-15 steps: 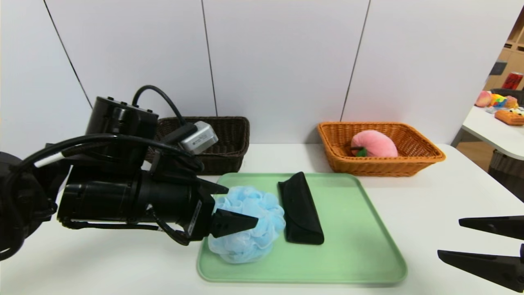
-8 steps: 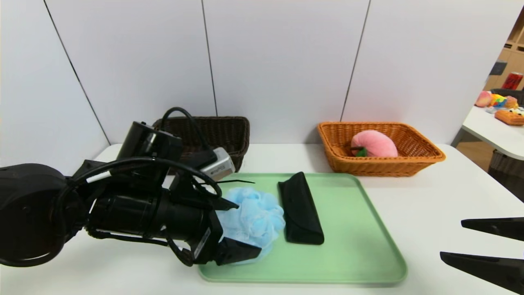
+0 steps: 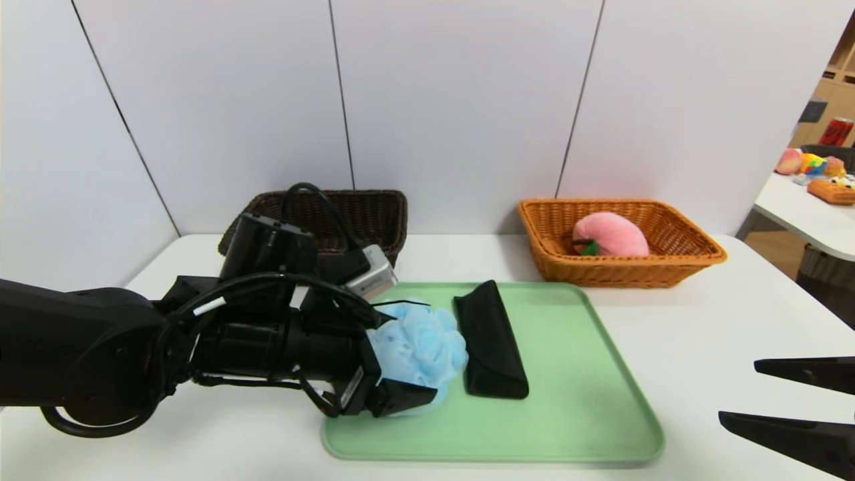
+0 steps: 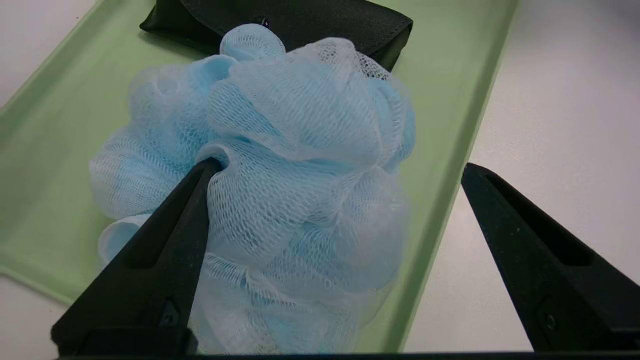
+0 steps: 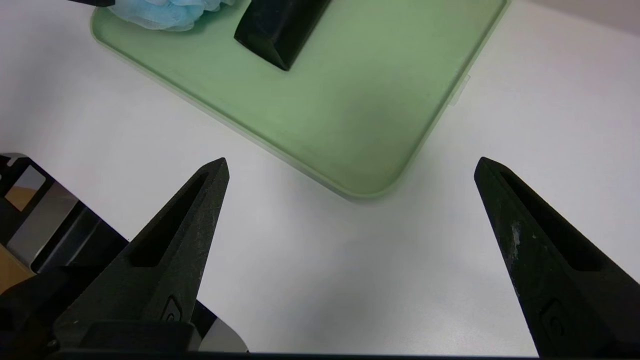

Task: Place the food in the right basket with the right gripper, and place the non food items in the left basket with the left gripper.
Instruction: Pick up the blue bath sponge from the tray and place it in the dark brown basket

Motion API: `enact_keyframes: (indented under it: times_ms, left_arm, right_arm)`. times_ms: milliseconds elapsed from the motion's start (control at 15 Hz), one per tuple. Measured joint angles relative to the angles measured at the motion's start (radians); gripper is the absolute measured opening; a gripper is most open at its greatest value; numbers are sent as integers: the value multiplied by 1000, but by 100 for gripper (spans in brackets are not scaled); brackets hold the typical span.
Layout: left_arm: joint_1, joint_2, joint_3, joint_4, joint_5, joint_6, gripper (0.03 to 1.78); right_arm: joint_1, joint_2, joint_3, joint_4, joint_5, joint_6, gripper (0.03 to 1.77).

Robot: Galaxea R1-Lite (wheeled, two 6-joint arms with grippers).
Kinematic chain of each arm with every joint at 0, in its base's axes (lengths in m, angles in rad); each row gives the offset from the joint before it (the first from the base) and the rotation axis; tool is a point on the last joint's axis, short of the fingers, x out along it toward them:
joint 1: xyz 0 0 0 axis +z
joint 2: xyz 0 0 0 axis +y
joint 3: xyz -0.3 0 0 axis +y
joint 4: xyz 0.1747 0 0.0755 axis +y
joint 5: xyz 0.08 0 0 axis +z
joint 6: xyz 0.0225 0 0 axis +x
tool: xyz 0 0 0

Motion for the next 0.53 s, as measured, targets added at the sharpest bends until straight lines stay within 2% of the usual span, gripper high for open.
enact_keyframes:
  times_ms: [200, 533]
  left_arm:
    - [1, 44, 13, -48, 3, 46, 169]
    - [0, 111, 41, -164, -1, 50, 169]
  right_arm:
    - [0, 1, 1, 0, 0, -1, 169]
    - [0, 1, -1, -1, 0, -1, 169]
